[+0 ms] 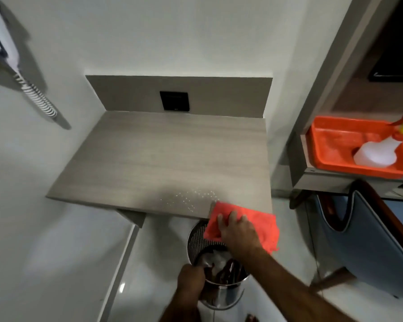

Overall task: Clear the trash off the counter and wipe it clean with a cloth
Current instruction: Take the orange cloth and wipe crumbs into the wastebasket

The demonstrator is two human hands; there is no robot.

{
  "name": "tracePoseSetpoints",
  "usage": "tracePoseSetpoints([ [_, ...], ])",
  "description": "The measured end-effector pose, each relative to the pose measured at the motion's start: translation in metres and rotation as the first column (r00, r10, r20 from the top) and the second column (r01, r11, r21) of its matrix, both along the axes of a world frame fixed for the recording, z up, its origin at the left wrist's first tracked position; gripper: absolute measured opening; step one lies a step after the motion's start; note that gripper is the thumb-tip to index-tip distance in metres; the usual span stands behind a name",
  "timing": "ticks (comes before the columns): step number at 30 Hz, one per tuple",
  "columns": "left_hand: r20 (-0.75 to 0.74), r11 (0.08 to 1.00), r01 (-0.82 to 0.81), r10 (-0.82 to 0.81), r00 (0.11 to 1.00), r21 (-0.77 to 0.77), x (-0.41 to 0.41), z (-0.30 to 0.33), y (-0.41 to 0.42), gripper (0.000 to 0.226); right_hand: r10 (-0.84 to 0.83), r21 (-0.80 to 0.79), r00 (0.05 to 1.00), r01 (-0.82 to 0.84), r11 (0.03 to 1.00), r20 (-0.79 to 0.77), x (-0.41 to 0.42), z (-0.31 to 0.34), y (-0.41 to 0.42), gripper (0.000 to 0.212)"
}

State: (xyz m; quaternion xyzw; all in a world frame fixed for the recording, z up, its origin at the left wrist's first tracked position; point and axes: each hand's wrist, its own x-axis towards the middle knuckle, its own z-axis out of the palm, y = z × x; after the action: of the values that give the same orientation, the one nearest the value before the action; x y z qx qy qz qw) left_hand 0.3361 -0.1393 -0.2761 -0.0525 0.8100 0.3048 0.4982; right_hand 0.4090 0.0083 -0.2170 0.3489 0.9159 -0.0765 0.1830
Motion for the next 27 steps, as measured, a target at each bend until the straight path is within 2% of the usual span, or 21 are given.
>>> tracePoseSetpoints([
  [1,0.003,1.000,-0.004,0.004,1.000,0.006,-0.001,0.003,-0.003,0.035,0.072,-0.069,0.997,-0.072,0.995,-0.007,0.006,0.004,-0.013,0.058],
  [2,0.019,1.000,-0.011,0.011,1.000,0.025,-0.004,0.008,-0.005,0.036,0.079,-0.149,0.997,-0.075,0.986,0.022,0.013,0.005,-0.033,0.060],
  [3,0.050,0.999,-0.026,0.024,0.998,0.039,-0.007,0.015,-0.007,0.039,0.083,-0.221,0.996,-0.084,0.972,-0.012,0.018,0.003,-0.049,0.057],
  [5,0.129,0.996,-0.054,0.045,0.991,0.067,-0.019,0.025,-0.014,0.046,-0.038,-0.296,0.987,-0.009,0.955,-0.154,0.020,0.013,-0.061,0.045],
  [6,0.153,0.996,-0.050,0.039,0.988,0.070,-0.026,0.028,-0.017,0.040,-0.136,-0.297,0.957,0.056,0.953,-0.257,0.017,0.020,-0.056,0.044],
  [7,0.166,0.997,-0.044,0.032,0.986,0.071,-0.036,0.029,-0.019,0.033,-0.199,-0.230,0.912,0.120,0.966,-0.358,0.012,0.026,-0.045,0.049],
  [8,0.161,0.996,-0.032,0.019,0.987,0.078,-0.045,0.028,-0.022,0.028,-0.213,-0.076,0.877,0.200,0.977,-0.431,0.003,0.028,-0.029,0.066],
  [9,0.158,0.995,-0.023,0.008,0.987,0.094,-0.053,0.029,-0.025,0.027,-0.208,0.038,0.883,0.246,0.969,-0.421,-0.007,0.031,-0.011,0.082],
  [10,0.155,0.995,-0.010,-0.005,0.988,0.097,-0.061,0.029,-0.027,0.027,-0.217,0.118,0.911,0.273,0.955,-0.350,-0.019,0.031,0.004,0.088],
  [13,0.191,0.996,0.008,-0.025,0.981,0.092,-0.084,0.031,-0.035,0.035,-0.437,0.066,0.892,0.446,0.893,-0.116,-0.073,0.016,0.025,0.066],
  [16,0.192,0.997,0.026,-0.041,0.980,0.076,-0.111,0.021,-0.044,0.034,-0.438,0.083,0.899,0.437,0.896,0.000,-0.129,-0.002,0.013,0.056],
  [20,0.190,0.999,0.047,-0.051,0.981,0.025,-0.136,0.013,-0.055,0.024,-0.247,0.104,0.968,0.242,0.965,0.037,-0.186,-0.009,-0.013,0.055],
  [23,0.167,0.997,0.074,-0.078,0.983,0.032,-0.145,0.013,-0.060,0.023,0.006,0.091,0.999,-0.003,0.996,-0.032,-0.190,-0.015,-0.047,0.057],
  [25,0.161,0.995,0.090,-0.097,0.982,0.048,-0.147,0.012,-0.065,0.023,0.234,0.086,0.968,-0.227,0.970,-0.090,-0.167,-0.015,-0.064,0.055],
  [27,0.161,0.992,0.106,-0.115,0.980,0.069,-0.146,0.010,-0.072,0.027,0.469,0.103,0.878,-0.459,0.882,-0.102,-0.126,-0.017,-0.073,0.042],
])
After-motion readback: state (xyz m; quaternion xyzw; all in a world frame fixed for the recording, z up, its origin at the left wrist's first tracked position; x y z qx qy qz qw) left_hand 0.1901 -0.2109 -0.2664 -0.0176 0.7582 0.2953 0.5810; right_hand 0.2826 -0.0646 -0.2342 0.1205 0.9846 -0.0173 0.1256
